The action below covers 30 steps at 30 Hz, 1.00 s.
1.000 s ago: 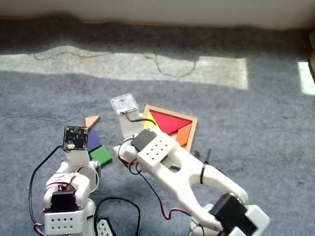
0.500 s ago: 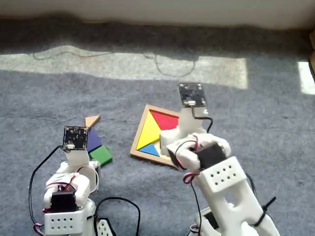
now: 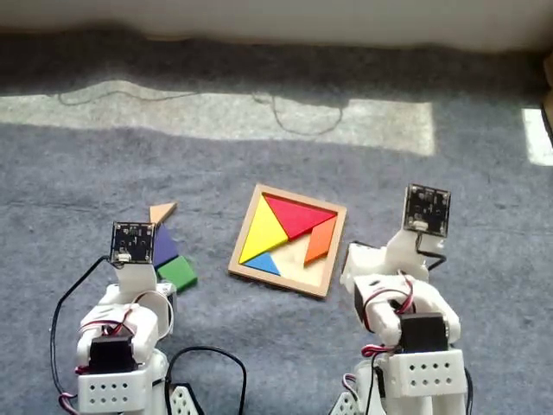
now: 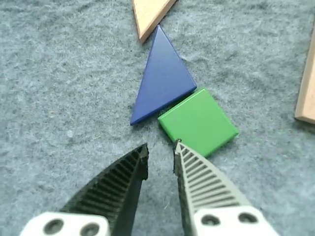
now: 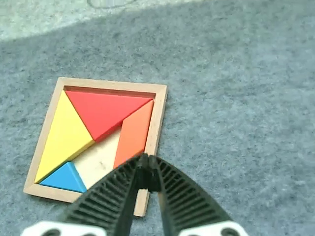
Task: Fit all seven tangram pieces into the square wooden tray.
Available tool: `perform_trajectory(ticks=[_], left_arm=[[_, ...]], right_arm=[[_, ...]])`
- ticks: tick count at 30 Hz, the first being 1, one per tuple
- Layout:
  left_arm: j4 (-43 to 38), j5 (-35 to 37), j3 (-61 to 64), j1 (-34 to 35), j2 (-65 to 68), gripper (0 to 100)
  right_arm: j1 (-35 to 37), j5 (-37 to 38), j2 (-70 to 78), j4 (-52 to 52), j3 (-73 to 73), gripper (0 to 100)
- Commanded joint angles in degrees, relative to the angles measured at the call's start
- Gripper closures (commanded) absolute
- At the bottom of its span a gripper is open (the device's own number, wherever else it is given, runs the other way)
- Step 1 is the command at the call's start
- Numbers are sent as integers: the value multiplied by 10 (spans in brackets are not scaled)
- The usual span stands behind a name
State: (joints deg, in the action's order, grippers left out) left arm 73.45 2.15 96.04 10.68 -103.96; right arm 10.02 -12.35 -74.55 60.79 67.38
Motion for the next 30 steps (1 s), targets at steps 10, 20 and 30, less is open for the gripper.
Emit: perform_trajectory(ticks=[10, 20, 30], left_arm=[[44, -51, -211, 63, 0, 888], [46, -186, -313, 80, 8, 888], [46, -198, -416, 77, 294, 843]], right_arm=[[-36, 6, -180, 3, 155, 993], [-36, 6, -287, 3, 259, 993], [-58, 7, -306, 32, 289, 993]])
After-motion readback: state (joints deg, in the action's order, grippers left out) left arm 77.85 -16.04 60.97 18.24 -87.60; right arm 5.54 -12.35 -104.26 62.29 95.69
